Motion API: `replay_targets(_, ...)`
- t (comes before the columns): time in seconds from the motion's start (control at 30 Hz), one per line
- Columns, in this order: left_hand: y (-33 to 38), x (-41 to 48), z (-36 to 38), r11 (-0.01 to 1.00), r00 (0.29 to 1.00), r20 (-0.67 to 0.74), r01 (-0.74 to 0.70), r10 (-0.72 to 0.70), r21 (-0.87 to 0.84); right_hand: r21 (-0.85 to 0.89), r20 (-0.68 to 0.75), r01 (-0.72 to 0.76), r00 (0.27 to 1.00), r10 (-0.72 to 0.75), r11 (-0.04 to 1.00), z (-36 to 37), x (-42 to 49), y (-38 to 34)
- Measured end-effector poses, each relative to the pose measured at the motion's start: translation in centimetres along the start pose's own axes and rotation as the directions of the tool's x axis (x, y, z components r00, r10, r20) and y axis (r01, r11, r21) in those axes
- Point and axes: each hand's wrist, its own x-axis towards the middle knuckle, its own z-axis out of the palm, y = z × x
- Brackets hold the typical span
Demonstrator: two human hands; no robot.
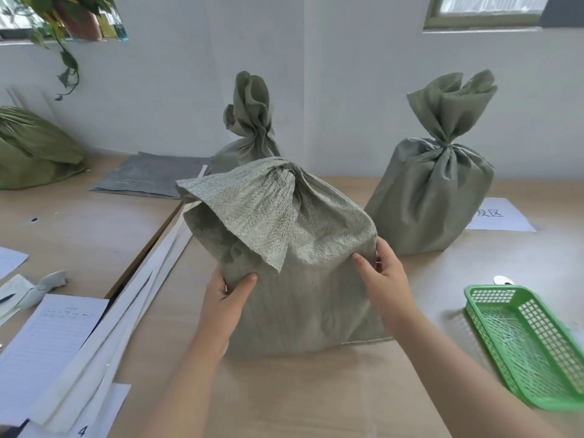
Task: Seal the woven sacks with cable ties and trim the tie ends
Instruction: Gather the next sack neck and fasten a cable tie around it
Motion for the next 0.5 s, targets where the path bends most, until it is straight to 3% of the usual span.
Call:
replay_targets(0.2,0.1,-4.1,7.9,0.997,0.998,0.061,0.031,-0.035,0.066,0.045,-0.083,0.030,0.996,-0.026,0.999,-9.5,-3.8,0.3)
replay_targets(0.5,-1.9,-12.3,19.0,0.985,0.989,0.112,0.080,-0.098,0.151,0.116,-0.092,-0.067,0.993,0.078,0.991,-23.2,-9.3,2.5)
